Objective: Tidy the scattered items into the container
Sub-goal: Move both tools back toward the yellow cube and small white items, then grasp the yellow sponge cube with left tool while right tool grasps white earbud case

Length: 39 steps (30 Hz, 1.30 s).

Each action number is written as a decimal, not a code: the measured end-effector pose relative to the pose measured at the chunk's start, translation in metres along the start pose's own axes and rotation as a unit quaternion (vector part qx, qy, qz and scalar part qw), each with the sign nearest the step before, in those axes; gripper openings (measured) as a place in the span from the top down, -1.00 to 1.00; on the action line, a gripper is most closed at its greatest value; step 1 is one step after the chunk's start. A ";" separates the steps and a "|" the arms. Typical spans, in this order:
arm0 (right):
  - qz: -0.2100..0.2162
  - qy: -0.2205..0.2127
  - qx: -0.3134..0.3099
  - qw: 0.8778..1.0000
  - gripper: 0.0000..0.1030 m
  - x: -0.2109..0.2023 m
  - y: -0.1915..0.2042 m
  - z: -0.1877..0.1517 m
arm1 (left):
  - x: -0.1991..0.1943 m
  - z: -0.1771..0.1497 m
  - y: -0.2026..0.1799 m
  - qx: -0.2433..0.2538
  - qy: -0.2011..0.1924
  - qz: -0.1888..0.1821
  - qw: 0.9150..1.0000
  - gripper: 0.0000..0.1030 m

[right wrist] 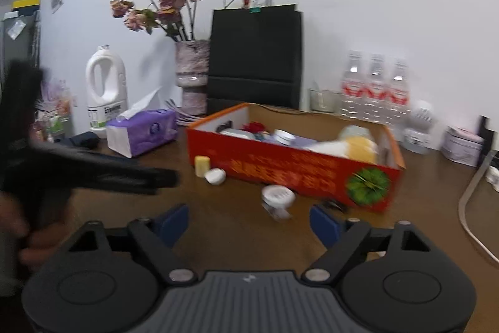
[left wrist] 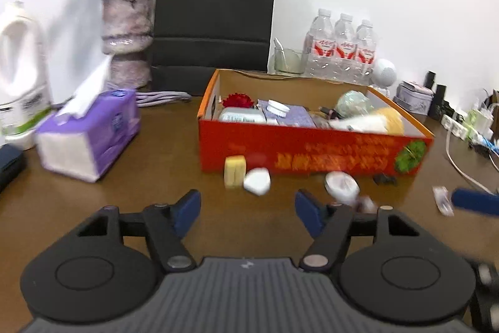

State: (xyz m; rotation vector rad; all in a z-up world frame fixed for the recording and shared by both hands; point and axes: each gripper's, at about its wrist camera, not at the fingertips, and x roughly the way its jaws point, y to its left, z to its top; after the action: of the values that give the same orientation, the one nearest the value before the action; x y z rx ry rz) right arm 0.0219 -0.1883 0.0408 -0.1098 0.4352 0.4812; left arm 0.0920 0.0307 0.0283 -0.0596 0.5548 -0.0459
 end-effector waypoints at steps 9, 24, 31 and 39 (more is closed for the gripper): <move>0.018 0.033 0.004 0.999 -0.55 0.052 0.007 0.009 | 0.068 0.013 0.019 -0.048 0.031 -0.008 0.998 0.54; 0.016 0.133 0.020 0.991 0.17 0.184 0.043 0.041 | 0.012 0.008 0.080 -0.102 -0.006 0.023 0.995 0.55; -0.005 0.127 0.018 0.992 0.46 0.184 0.052 0.040 | 0.006 0.006 0.073 -0.072 -0.015 0.031 0.997 0.55; -0.056 0.061 0.041 0.996 0.46 0.099 0.011 0.039 | -0.033 -0.007 0.026 -0.016 -0.054 0.022 0.998 0.55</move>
State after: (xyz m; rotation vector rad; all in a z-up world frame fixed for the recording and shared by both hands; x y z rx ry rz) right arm 0.1103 -0.1290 0.0332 -0.0853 0.5647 0.3461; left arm 0.0605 0.0581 0.0381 -0.0815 0.4489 0.0091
